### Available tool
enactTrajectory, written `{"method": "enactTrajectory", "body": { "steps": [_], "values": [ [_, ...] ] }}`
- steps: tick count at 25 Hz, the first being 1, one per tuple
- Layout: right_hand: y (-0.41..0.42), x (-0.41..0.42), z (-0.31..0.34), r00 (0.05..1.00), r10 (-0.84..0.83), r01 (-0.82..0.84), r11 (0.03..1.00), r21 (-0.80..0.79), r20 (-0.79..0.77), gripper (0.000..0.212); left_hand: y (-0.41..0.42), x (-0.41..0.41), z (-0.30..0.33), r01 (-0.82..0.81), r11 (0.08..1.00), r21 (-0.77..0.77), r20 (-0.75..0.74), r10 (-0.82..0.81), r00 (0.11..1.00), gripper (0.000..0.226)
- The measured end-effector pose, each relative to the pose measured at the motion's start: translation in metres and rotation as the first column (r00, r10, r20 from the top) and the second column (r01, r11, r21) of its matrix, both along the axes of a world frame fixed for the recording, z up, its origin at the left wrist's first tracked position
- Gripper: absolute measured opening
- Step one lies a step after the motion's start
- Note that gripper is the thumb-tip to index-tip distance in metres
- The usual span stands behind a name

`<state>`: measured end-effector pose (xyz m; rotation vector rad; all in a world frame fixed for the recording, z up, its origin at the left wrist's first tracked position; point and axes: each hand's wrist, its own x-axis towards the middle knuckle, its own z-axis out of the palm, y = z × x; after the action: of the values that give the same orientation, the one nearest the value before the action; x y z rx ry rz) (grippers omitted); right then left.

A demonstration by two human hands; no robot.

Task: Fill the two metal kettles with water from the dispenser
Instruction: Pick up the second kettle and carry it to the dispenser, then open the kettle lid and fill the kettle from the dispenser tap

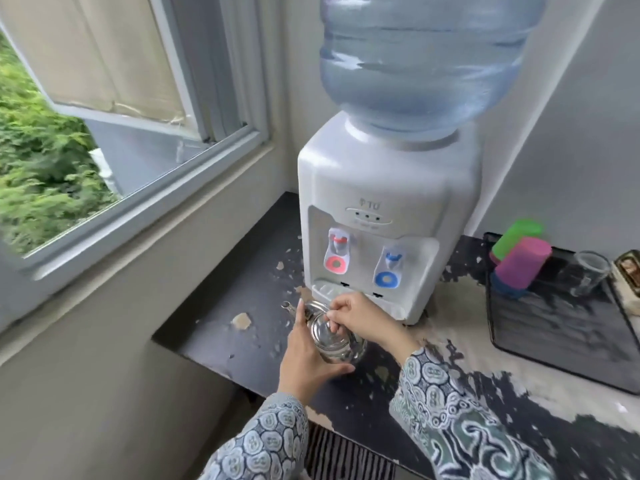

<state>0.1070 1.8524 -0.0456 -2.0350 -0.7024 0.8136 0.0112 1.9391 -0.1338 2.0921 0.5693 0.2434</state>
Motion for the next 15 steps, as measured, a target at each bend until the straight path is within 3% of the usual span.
{"method": "enactTrajectory", "body": {
  "steps": [9,12,15],
  "values": [
    [0.024,0.030,-0.015,0.992,-0.119,0.120,0.992,-0.043,0.033,0.029,0.022,0.036,-0.015,0.015,1.000,0.019,0.008,-0.015,1.000,0.137],
    [0.024,0.042,-0.025,0.979,-0.164,0.170,0.984,-0.048,0.118,0.016,0.023,0.038,-0.019,0.033,0.995,0.097,-0.027,-0.031,0.999,0.139],
    [0.022,0.056,-0.054,0.937,-0.257,0.283,0.956,-0.080,0.237,0.031,0.025,0.041,-0.024,0.072,0.977,0.199,-0.073,-0.059,0.996,0.137]
  ]
}}
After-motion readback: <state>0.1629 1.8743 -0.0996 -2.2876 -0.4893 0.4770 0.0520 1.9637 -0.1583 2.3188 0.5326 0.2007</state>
